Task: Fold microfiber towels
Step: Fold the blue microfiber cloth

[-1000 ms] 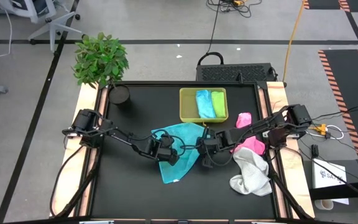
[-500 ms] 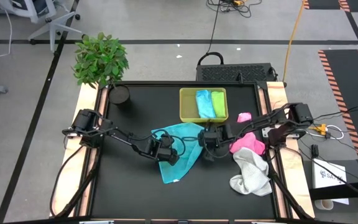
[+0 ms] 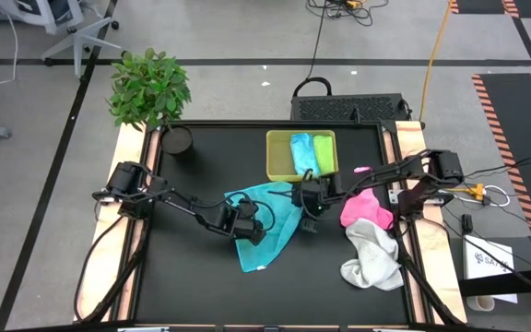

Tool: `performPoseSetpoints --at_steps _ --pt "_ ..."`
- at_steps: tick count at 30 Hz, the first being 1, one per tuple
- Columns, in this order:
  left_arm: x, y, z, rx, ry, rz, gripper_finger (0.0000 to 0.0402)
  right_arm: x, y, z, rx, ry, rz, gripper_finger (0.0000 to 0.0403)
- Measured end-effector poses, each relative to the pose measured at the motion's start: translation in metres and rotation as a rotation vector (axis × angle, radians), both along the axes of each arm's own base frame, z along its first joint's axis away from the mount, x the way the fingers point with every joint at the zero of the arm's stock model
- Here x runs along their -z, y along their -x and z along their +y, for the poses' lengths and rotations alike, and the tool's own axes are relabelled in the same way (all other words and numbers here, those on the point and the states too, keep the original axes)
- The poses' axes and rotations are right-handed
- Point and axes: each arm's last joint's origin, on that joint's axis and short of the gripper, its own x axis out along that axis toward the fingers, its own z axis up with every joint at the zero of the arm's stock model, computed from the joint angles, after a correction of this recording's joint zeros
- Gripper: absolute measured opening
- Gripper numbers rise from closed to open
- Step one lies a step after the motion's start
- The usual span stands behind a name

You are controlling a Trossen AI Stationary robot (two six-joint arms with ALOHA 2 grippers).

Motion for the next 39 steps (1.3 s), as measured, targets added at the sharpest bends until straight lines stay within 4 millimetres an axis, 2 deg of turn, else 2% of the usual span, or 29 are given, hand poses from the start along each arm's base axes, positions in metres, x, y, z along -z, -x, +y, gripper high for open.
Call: performPoseSetpoints --at_steps 9,25,35,39 --pt "0.0 0.0 0.0 0.0 0.0 0.0 0.0143 0.0 0.0 -0.016 0.006 -0.01 -0.012 0.0143" --pt "0.0 0.0 0.0 0.001 0.0 0.001 0.0143 -0.008 -0.015 0.005 -0.004 -0.286 -0.161 0.0144" --pt "0.0 0.0 0.0 0.0 -0.001 0.0 0.0143 -0.009 -0.016 -0.002 -0.012 -0.266 -0.179 0.0131" --pt "0.0 0.0 0.0 -0.001 0.0 0.0 0.0143 -0.008 -0.016 -0.005 -0.016 -0.196 -0.186 0.013"
